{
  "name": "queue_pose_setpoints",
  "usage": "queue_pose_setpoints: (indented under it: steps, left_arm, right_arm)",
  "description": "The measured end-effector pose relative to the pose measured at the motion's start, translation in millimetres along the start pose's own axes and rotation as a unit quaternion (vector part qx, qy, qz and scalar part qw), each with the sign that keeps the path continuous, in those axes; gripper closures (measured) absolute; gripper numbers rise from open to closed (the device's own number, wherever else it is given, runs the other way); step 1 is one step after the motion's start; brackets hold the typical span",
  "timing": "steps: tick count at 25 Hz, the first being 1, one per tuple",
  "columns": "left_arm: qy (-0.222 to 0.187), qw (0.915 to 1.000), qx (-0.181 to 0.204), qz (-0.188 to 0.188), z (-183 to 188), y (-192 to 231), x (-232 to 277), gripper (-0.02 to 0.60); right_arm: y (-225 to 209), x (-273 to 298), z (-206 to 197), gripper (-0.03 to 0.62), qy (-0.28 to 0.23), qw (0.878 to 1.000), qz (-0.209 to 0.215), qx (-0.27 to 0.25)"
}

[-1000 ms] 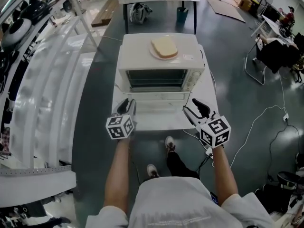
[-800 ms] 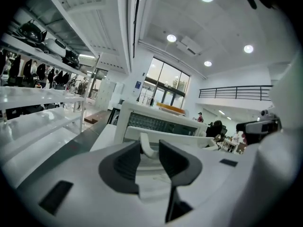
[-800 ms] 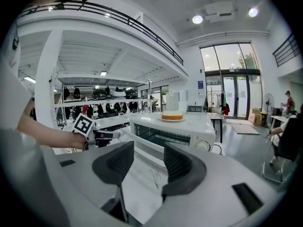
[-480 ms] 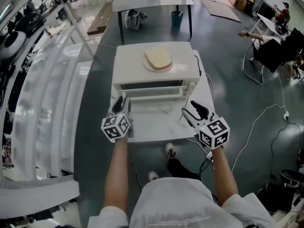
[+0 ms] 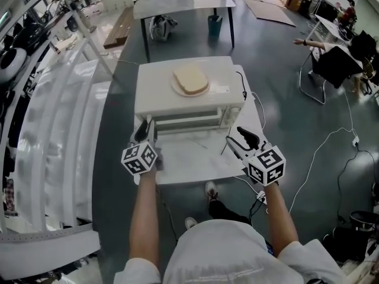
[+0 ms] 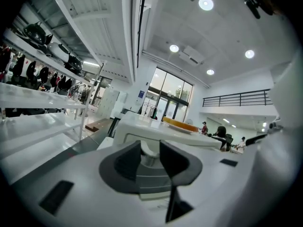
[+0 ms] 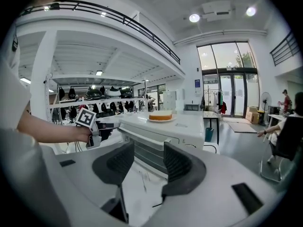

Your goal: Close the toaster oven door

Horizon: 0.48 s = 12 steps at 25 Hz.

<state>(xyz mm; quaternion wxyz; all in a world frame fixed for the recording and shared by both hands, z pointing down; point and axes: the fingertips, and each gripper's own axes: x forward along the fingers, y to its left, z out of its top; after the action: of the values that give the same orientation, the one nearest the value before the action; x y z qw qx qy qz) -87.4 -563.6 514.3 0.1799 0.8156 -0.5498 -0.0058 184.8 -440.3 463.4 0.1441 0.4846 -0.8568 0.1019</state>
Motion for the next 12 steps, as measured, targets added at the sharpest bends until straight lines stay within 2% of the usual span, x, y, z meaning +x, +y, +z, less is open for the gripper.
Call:
queue_pose_setpoints:
  steps: [5, 12]
  left_arm:
    - [0.023, 0.9985, 0.05, 0.004, 5, -4, -7, 0.46]
    - [0.024, 0.9935, 0.111, -0.013, 23, -17, -50, 0.474]
  right_arm:
    - [5, 0, 12, 0.388, -0.009, 1.0, 0.0, -0.009]
    - [21, -13, 39, 0.411, -0.029, 0.999, -0.006, -0.036]
